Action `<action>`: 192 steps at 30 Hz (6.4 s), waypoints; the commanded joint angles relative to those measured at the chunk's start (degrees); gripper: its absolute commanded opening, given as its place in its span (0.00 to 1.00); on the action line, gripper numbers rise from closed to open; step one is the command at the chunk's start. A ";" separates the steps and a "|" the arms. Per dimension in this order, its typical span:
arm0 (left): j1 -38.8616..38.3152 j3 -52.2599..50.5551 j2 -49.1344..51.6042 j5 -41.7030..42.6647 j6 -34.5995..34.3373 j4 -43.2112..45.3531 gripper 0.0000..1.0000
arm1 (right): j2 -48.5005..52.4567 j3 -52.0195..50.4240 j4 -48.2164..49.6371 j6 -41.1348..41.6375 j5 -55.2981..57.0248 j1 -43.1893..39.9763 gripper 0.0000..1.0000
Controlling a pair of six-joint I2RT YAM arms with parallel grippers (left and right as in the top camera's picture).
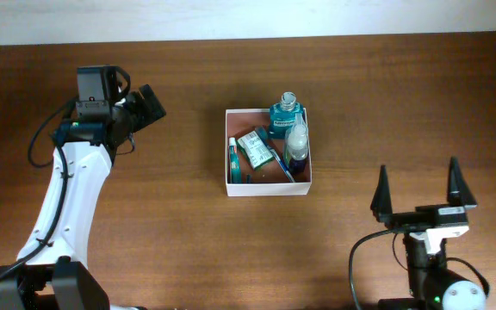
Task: Pack container
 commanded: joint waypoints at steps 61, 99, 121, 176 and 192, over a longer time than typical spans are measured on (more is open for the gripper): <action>0.13 0.70 -0.85 -0.33 1.11 -2.14 0.99 | -9.62 -11.26 -25.00 -0.17 -0.55 -0.37 0.99; 0.13 -13.16 -70.77 -4.31 1.11 -39.30 1.00 | -9.62 -11.26 -25.03 -0.17 -0.55 -0.37 0.99; 0.13 -66.69 -83.97 -4.31 1.14 27.21 0.99 | -9.62 -11.26 -25.00 -0.17 -0.57 -0.37 0.99; 0.13 -74.88 -91.56 -4.28 36.28 29.18 0.99 | -9.62 -11.26 -25.00 -0.17 -0.57 -0.37 0.98; 0.13 -74.88 -91.56 -4.28 36.28 29.18 0.99 | -9.62 -11.26 -25.00 -0.17 -0.55 -0.37 0.99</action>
